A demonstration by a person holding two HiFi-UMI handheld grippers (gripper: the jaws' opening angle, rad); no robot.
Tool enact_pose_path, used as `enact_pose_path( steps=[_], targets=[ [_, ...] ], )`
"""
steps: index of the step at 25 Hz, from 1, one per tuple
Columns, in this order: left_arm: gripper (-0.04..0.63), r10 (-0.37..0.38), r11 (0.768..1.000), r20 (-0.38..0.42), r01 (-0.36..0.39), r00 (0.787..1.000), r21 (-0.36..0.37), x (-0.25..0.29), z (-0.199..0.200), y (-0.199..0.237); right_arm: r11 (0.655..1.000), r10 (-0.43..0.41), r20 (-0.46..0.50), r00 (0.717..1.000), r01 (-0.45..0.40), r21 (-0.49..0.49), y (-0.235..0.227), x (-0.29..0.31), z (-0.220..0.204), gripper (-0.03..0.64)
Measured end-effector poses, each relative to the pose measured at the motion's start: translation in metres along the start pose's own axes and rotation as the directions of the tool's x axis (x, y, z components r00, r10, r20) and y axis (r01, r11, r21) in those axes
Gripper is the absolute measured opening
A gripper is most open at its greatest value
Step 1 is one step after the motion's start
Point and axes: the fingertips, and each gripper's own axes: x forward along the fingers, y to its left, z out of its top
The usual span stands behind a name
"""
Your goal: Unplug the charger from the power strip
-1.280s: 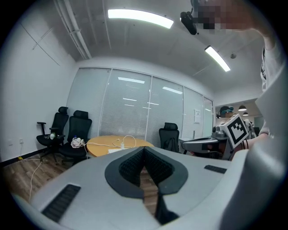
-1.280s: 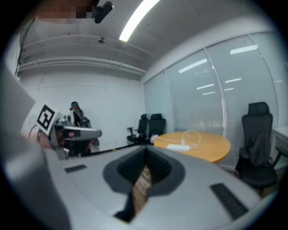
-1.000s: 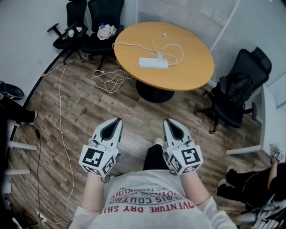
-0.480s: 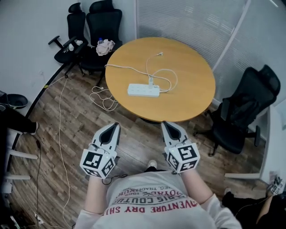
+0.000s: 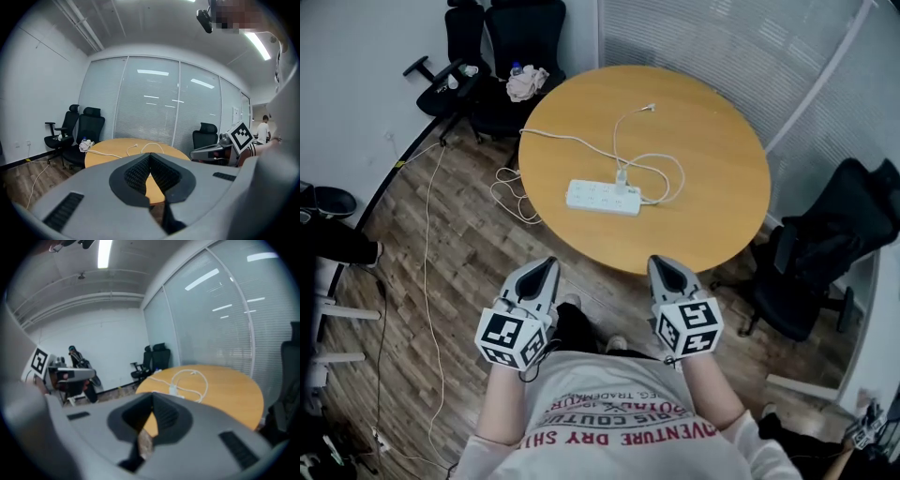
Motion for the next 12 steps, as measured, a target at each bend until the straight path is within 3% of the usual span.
enact_pose_path(
  steps=[6, 12],
  targets=[
    [0.034, -0.078, 0.996, -0.002, 0.078, 0.997, 0.034, 0.066, 0.015, 0.046, 0.996, -0.085, -0.024, 0.996, 0.085, -0.002, -0.019, 0.050, 0.012, 0.023],
    [0.034, -0.227, 0.969, -0.029, 0.228, 0.974, 0.098, 0.153, 0.044, 0.086, 0.977, -0.211, -0.064, 0.975, 0.213, 0.024, -0.053, 0.114, 0.030, 0.023]
  ],
)
